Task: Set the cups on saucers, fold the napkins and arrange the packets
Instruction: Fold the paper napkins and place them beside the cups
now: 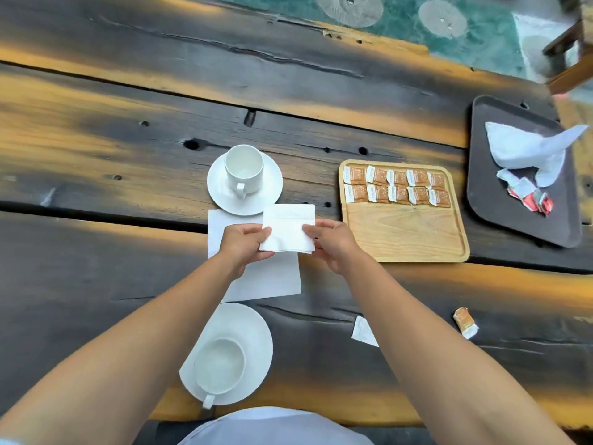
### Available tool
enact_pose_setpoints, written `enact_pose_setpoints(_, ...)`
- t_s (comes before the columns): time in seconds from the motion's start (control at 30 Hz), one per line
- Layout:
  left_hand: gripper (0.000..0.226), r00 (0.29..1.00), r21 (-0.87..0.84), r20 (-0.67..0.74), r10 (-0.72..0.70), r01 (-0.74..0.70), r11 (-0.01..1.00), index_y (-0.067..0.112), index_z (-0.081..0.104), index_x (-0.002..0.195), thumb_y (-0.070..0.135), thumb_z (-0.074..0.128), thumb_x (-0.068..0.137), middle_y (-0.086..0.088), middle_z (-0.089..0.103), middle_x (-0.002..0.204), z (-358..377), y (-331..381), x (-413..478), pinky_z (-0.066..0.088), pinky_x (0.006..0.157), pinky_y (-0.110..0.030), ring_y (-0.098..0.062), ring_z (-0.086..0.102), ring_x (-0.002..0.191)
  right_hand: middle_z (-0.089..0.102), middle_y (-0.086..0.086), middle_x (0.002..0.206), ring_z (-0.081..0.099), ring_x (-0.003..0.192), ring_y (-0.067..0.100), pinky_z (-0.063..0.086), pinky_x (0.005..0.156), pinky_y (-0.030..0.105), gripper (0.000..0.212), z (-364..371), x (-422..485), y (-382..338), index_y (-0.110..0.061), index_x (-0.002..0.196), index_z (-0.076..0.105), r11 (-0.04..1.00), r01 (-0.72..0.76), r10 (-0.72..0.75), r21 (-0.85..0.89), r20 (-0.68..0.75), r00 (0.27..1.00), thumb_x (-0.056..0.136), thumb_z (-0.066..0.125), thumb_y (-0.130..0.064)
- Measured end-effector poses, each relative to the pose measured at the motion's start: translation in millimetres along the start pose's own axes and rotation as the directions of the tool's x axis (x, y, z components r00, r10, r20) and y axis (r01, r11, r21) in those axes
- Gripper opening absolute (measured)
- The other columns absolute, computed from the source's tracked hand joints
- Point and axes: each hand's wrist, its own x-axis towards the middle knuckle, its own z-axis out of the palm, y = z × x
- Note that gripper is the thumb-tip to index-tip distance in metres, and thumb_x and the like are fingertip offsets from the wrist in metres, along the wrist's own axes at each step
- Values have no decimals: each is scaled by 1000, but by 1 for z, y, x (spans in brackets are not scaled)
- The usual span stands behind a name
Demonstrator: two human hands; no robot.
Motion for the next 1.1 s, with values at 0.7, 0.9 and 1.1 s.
enact_pose_setpoints(0.7, 24, 938, -156, -287, -196, 156, 975, 9, 56, 106, 17, 69, 88, -13, 68, 98, 103, 17, 103, 53, 45, -22, -21, 73, 58, 67, 1, 100, 67, 82, 18, 62, 56, 32, 27, -10, 138, -34, -10, 113, 67, 979, 9, -84, -206, -360, 929, 86, 71, -16)
enact_pose_setpoints(0.9, 29, 948, -115, -261, -185, 160, 980, 9, 55, 108, 20, 71, 87, -13, 66, 110, 102, 15, 101, 54, 48, -24, -21, 74, 60, 68, -3, 87, 67, 96, 21, 54, 87, 32, 21, -9, 137, -36, -15, 104, 70, 906, 49, -232, -420, -396, 888, 85, 68, -25)
enact_pose_setpoints(1.1, 42, 970, -67, -175, -169, 159, 985, 3, 51, 119, 14, 73, 85, -16, 66, 111, 97, 25, 87, 56, 50, -25, -21, 74, 64, 69, 0, 90, 61, 91, 18, 51, 78, 32, 23, -11, 124, -40, -12, 106, 66, 836, 75, -306, -544, -349, 886, 84, 60, -18)
